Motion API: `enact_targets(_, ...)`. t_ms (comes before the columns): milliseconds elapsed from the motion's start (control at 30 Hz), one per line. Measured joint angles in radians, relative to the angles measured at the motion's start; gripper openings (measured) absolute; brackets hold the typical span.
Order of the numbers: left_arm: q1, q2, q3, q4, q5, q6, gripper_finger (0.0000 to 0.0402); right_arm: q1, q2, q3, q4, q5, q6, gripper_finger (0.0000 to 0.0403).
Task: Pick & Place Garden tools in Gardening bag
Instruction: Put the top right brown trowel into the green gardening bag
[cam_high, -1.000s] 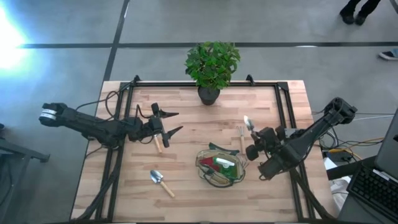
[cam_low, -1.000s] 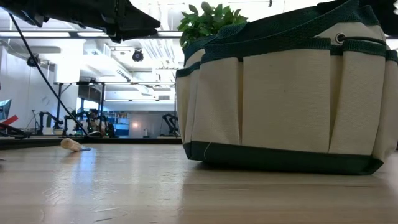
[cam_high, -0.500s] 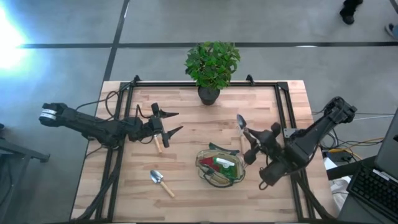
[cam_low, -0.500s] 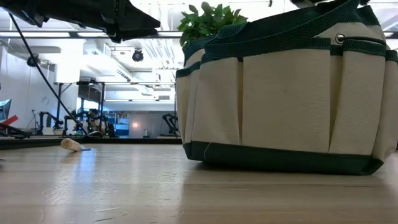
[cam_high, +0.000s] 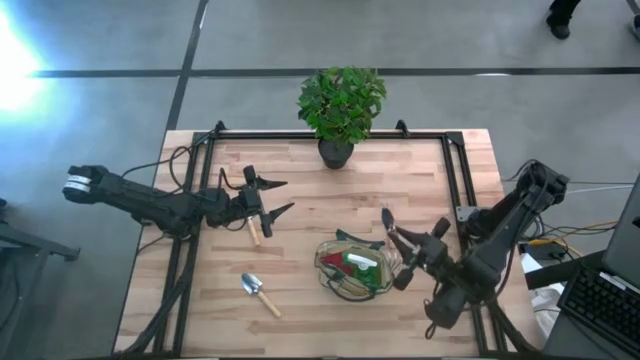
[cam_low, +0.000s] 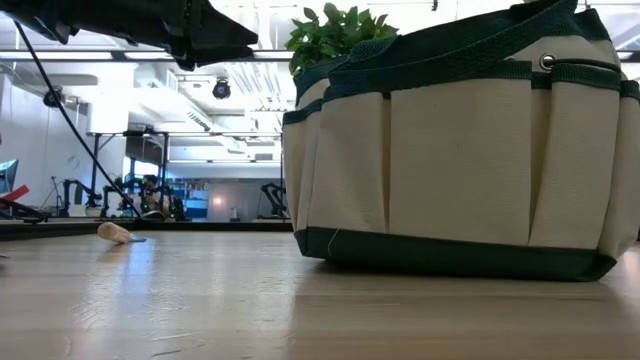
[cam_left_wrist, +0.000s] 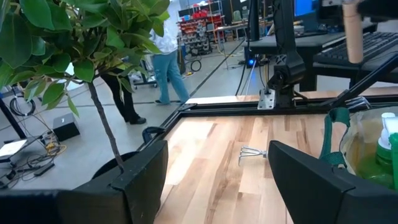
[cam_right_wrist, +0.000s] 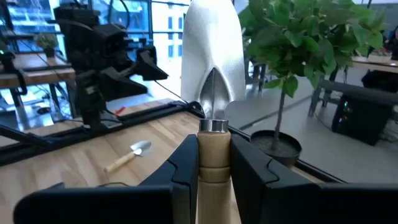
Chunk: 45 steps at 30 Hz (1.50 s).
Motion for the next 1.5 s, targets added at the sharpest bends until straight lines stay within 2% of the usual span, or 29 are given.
enact_targets(200, 0.0, 0.0, 0.0, 0.001, 0.001, -0.003, 0.028, 0.026, 0.077, -0.003, 0.088, 0.062, 0.0, 0.0054)
enact_targets(433, 0.0, 0.0, 0.0, 0.006, 0.032, -0.034, 0.028, 0.028, 0.149, 0.007, 0.189, 0.067, -0.005, 0.0054)
enact_targets(500, 0.0, 0.004, 0.0, 0.023, 0.081, -0.052, 0.028, 0.028, 0.169, 0.02, 0.199, 0.067, -0.006, 0.0054)
enact_targets(633, 0.0, 0.036, 0.0, 0.106, 0.246, -0.076, 0.028, 0.028, 0.214, 0.082, 0.205, 0.067, -0.031, 0.0054)
enact_targets(733, 0.0, 0.08, 0.0, 0.2, 0.36, -0.099, 0.028, 0.022, 0.254, 0.155, 0.207, 0.069, -0.088, 0.0054)
enact_targets(833, 0.0, 0.133, 0.0, 0.302, 0.427, -0.118, 0.028, 0.015, 0.298, 0.241, 0.208, 0.069, -0.175, 0.0054)
enact_targets(1100, 0.0, 0.297, 0.011, 0.638, 0.434, -0.289, 0.028, -0.046, 0.379, 0.403, 0.209, 0.069, -0.404, 0.0054)
enact_targets(1233, 0.0, 0.356, 0.063, 0.66, 0.39, -0.363, 0.028, -0.104, 0.406, 0.426, 0.207, 0.068, -0.475, 0.0054)
enact_targets(1500, 0.0, 0.406, 0.163, 0.654, 0.405, -0.402, 0.028, -0.197, 0.418, 0.431, 0.208, 0.067, -0.581, 0.0054)
